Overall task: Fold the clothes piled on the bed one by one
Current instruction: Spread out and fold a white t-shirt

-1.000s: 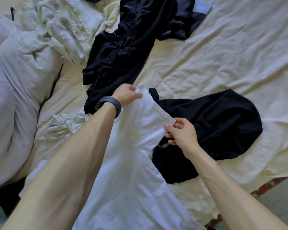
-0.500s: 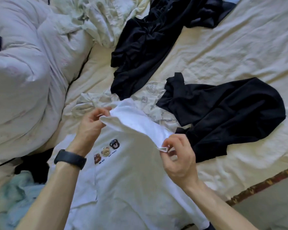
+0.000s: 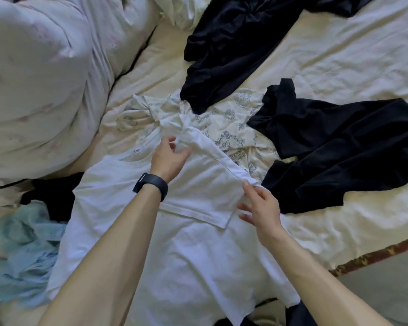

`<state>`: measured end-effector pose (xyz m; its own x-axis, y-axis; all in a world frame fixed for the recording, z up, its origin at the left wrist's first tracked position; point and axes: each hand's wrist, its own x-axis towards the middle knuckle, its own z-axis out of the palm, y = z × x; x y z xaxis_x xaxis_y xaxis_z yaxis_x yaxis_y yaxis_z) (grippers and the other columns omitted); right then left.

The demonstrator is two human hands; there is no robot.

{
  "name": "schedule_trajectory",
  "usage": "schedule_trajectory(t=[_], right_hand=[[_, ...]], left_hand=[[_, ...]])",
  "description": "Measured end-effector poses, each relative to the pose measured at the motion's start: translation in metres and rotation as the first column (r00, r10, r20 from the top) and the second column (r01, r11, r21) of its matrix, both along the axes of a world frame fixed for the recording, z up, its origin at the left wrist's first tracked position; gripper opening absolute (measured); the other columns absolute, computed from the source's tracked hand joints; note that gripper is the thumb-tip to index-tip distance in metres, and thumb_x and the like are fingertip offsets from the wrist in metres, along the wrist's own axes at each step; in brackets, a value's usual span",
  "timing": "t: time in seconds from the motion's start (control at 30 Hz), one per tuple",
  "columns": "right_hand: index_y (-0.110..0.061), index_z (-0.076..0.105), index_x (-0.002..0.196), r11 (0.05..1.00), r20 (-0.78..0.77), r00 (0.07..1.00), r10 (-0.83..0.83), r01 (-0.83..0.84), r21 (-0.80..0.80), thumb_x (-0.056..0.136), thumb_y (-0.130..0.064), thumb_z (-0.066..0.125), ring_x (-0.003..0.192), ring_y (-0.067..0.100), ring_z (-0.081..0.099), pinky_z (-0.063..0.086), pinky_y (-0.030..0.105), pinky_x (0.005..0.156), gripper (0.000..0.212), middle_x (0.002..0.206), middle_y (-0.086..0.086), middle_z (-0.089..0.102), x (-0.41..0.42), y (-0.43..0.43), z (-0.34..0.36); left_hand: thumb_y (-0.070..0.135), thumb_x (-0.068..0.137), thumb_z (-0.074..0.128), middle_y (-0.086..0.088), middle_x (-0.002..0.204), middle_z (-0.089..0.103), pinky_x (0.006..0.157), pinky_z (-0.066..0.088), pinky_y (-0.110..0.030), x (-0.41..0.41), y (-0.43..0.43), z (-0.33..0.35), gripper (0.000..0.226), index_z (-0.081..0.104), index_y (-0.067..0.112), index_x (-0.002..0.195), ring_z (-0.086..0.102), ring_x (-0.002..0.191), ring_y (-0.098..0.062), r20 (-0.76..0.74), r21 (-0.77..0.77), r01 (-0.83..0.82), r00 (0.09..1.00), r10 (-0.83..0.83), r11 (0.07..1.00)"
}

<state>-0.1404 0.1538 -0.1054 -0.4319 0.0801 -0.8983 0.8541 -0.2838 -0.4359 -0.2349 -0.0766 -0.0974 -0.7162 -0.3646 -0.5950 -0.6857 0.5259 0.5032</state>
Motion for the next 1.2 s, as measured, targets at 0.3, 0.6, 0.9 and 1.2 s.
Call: schedule_trajectory(t=[0.3,0.6,0.9,1.2], right_hand=[[-0.025,0.068,0.09,0.904,0.234,0.933,-0.272,0.332,-0.269,0.093,-0.024,0.074,0.053,0.001,0.06,0.043,0.015,0.041,0.006,0.075,-0.01,0.066,-0.033,0.018,-0.015],[-0.024,0.071,0.102,0.959,0.167,0.979,-0.118,0.156,-0.236,0.087,-0.042,0.077,0.056,0.005,0.058,0.032,0.017,0.042,0.024,0.086,-0.004,0.06,-0.035,0.025,-0.023],[-0.02,0.072,0.096,0.982,0.032,0.986,0.165,-0.168,0.087,0.094,-0.036,0.071,0.054,0.007,0.067,0.041,0.02,0.043,0.016,0.076,-0.011,0.069,-0.021,0.007,-0.03],[-0.019,0.064,0.106,0.877,0.073,0.875,0.478,-0.48,0.008,0.09,-0.039,0.075,0.066,0.01,0.074,0.047,0.018,0.046,0.028,0.096,-0.004,0.073,-0.002,0.009,-0.027]], left_hand=[[0.04,0.089,0.074,-0.002,0.098,0.073,0.088,0.055,-0.038,-0.058,-0.004,-0.009,0.024,0.072,0.019,0.099,0.07,0.097,-0.021,0.035,0.249,0.025,0.999,-0.035,0.968],[0.039,0.088,0.075,0.019,0.087,0.061,0.059,0.045,-0.014,-0.089,0.019,-0.026,0.014,0.064,0.033,0.092,0.061,0.072,0.008,0.047,0.234,0.167,0.982,-0.182,0.958],[0.017,0.089,0.075,0.001,0.095,0.067,0.066,0.05,-0.02,-0.088,0.023,-0.028,0.027,0.059,0.022,0.11,0.065,0.083,-0.012,-0.039,0.257,-0.013,0.999,0.024,0.966],[0.058,0.087,0.063,0.0,0.124,0.062,0.087,0.049,-0.035,-0.002,0.013,-0.024,0.051,0.05,0.027,0.125,0.061,0.108,-0.021,-0.029,-0.086,0.021,0.999,-0.024,0.996]])
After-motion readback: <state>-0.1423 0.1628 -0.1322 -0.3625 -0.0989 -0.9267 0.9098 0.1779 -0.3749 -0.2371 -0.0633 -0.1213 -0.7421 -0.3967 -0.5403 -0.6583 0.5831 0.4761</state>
